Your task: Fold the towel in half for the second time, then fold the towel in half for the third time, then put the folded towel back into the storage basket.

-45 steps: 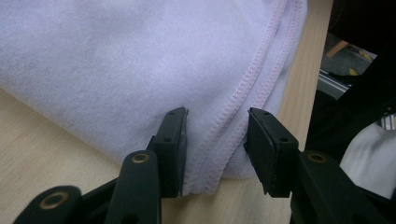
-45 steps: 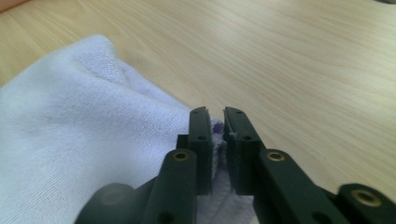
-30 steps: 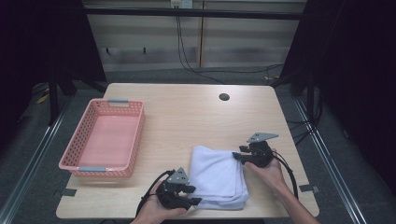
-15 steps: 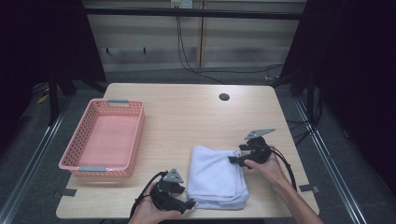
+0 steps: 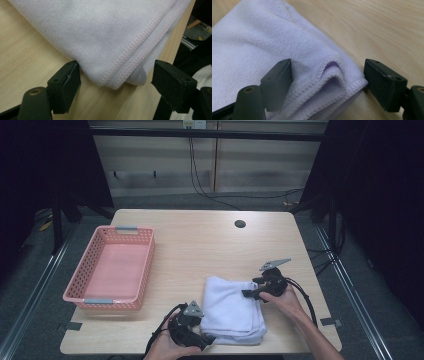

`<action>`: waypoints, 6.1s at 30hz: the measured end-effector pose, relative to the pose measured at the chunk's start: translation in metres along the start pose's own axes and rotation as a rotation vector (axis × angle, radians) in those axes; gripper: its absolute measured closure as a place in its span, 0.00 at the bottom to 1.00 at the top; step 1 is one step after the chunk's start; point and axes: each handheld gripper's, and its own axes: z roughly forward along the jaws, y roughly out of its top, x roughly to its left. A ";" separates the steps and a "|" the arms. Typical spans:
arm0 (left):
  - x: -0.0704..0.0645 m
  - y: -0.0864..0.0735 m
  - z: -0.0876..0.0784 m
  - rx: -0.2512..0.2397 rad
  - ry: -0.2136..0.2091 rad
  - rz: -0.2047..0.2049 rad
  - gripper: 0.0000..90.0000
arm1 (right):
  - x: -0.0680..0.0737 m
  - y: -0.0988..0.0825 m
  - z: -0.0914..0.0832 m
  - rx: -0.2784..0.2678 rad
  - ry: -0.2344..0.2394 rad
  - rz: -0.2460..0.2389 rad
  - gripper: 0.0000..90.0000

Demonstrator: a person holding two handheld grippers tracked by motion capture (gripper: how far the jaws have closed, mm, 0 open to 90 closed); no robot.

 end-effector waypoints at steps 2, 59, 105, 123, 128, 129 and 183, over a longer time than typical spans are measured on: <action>-0.002 0.001 0.001 0.003 0.015 0.006 0.24 | 0.001 0.000 -0.001 0.007 0.028 -0.009 0.35; 0.039 0.020 -0.049 -0.087 -0.042 -0.047 0.79 | 0.010 0.033 -0.015 -0.108 0.112 0.047 0.79; 0.074 0.022 -0.145 -0.151 0.098 -0.077 0.79 | 0.047 0.149 0.006 -0.156 0.178 -0.041 0.79; 0.097 0.007 -0.187 -0.198 0.164 -0.131 0.79 | 0.073 0.199 0.026 -0.165 0.193 -0.073 0.79; 0.105 0.001 -0.202 -0.207 0.191 -0.159 0.80 | 0.081 0.216 0.038 -0.154 0.204 -0.075 0.79; 0.107 -0.001 -0.204 -0.212 0.193 -0.165 0.80 | 0.083 0.219 0.041 -0.156 0.209 -0.078 0.79; 0.161 -0.085 -0.286 -0.249 0.330 -0.367 0.80 | 0.164 0.291 0.145 -0.114 0.304 -0.083 0.79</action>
